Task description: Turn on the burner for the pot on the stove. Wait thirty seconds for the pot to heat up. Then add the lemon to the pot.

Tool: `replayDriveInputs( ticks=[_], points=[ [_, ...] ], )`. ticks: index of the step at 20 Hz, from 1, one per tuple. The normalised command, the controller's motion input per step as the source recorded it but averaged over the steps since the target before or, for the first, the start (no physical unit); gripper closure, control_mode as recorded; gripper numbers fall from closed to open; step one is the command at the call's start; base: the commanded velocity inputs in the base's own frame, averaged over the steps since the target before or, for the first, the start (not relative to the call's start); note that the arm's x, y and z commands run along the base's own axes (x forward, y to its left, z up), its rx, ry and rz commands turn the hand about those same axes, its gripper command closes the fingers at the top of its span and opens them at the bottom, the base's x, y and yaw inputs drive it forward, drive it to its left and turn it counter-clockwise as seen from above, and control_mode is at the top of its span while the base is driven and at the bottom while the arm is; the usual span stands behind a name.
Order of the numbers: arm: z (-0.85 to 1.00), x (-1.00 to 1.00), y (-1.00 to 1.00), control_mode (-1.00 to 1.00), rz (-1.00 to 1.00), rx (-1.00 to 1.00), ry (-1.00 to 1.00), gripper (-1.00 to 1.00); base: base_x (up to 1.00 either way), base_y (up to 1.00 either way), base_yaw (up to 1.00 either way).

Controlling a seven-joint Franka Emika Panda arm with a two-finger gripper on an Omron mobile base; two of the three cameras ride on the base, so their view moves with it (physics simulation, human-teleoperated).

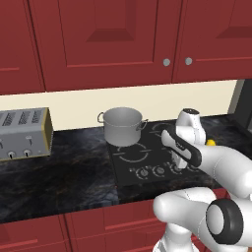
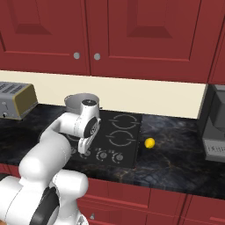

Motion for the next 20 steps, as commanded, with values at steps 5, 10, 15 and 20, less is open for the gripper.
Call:
replayDriveInputs(
  ticks=[5,10,15,20],
  points=[
    [0.00,0.00,0.00,-1.00,0.00,0.00,0.00,1.00,0.00,0.00,0.00],
    [0.00,0.00,0.00,-1.00,0.00,0.00,0.00,1.00,0.00,0.00,0.00],
    [0.00,0.00,0.00,-1.00,0.00,0.00,0.00,1.00,0.00,0.00,0.00],
    [0.00,0.00,0.00,-1.00,0.00,0.00,0.00,1.00,0.00,0.00,0.00]
  ],
)
